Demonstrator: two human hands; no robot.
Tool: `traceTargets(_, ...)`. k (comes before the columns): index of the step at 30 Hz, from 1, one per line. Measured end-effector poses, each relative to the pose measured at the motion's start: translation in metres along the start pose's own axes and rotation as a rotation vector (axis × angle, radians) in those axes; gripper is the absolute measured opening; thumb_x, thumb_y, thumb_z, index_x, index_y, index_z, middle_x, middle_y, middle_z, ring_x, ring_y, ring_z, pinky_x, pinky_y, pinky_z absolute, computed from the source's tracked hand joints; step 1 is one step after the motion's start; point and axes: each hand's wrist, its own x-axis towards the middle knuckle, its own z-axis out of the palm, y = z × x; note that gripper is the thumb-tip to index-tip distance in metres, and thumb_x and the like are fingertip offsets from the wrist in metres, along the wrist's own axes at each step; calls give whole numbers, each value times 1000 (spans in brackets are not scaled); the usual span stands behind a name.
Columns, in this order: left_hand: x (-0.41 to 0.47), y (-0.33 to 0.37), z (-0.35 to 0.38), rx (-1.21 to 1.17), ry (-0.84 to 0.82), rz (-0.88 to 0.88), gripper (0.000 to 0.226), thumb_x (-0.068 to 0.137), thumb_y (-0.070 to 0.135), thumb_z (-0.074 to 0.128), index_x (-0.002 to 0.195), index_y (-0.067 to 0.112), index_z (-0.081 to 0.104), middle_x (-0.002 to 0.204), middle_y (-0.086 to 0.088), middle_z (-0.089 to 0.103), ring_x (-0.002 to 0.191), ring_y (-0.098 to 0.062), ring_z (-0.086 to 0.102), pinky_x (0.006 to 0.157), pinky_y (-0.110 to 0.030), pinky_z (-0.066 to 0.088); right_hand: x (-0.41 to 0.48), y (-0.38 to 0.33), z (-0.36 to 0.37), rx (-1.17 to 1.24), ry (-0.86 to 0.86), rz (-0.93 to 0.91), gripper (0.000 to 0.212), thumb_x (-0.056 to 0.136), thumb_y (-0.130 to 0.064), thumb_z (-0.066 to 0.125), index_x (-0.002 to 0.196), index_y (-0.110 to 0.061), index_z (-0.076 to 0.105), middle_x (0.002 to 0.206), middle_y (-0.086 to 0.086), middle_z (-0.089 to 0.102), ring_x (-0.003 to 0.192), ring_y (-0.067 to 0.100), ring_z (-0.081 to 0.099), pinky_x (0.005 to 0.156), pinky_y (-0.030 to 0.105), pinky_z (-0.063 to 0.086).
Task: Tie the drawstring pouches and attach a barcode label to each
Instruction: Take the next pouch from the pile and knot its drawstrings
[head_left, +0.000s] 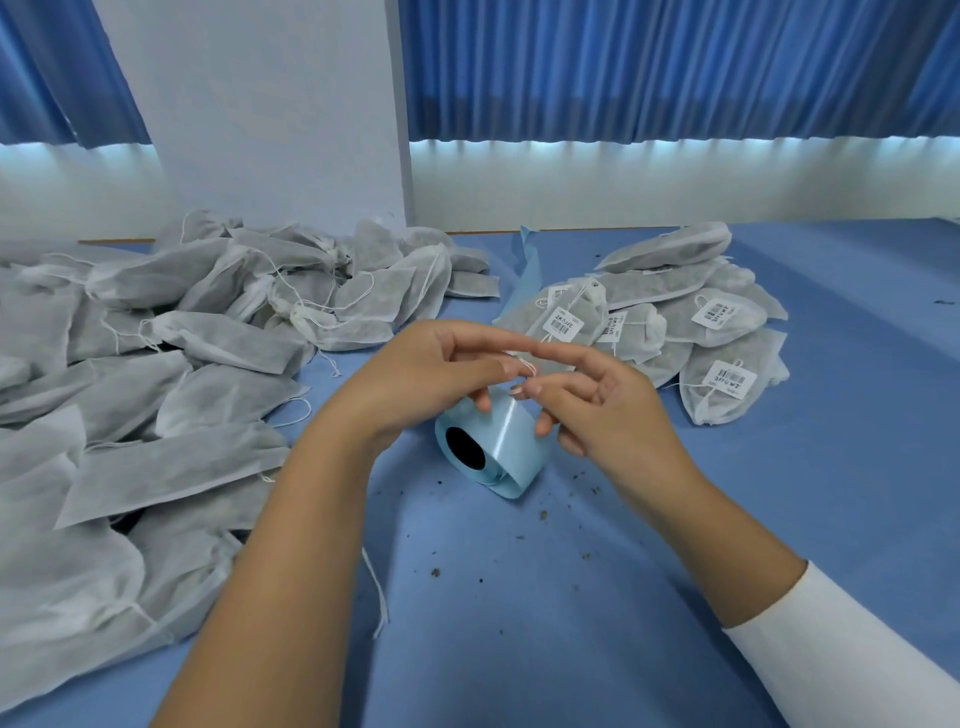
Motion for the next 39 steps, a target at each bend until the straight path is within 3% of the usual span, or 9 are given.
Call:
traceTargets(3,3,-5,1,10,121,21,22,85,13,75,101,28,75,83,11,75,55,3,50,55,-8,40,-1,-4,-4,1,-2,-53,21,91,-4,63,107,-17,66,86,3,75,65,8,61,52,18,44)
traceTargets(8,13,-18,9,467,302,110,20,82,31,78,97,41,69,97,8,53,70,6,48,68,-10,34,-3,-9,-3,68,-1,-129,23,80,-9,61,85,-28,71,74,0,70,75,11,64,70,22,52)
traceTargets(16,6,-18,-9,593,545,241,10,91,19,69,94,17,79,103,1,74,103,-17,64,97,-35,44,1,-6,-4,161,31,-119,24,88,4,52,79,-16,60,68,0,64,79,18,71,78,21,54)
traceTargets(19,2,-10,-12,644,575,309,16,95,17,65,103,13,78,106,1,76,102,-16,65,113,-33,26,2,-8,-2,173,39,-111,32,95,6,47,76,-18,60,69,-1,62,76,18,71,77,24,55)
traceTargets(23,-6,1,-12,450,503,301,13,94,17,66,95,21,79,82,19,72,80,2,61,78,-4,38,3,-15,0,371,13,-31,29,97,7,42,79,-12,55,69,-1,58,54,12,58,66,25,55)
traceTargets(27,-10,8,-14,246,356,162,17,91,24,70,79,34,77,49,16,49,49,1,43,49,-6,31,3,-17,-2,366,23,58,37,93,9,35,77,-14,59,72,2,47,46,8,32,39,17,31)
traceTargets(30,-13,10,-17,220,319,90,11,89,28,72,82,31,80,42,14,38,42,-3,34,43,-8,27,3,-14,-7,121,-3,69,35,92,-3,44,78,-26,67,63,-4,46,46,8,29,39,18,26)
traceTargets(34,-16,8,-25,243,203,-42,11,86,35,72,81,35,81,59,12,60,57,-3,46,53,-13,35,0,-12,-8,-212,-106,31,7,82,-40,69,87,-36,68,56,-6,36,46,7,31,42,15,30)
traceTargets(39,-14,3,-26,176,182,-119,10,83,30,76,76,26,81,58,14,64,43,6,48,43,-4,32,0,-12,-12,-341,-108,-40,12,90,-34,68,82,-29,76,55,3,29,46,10,22,43,16,23)
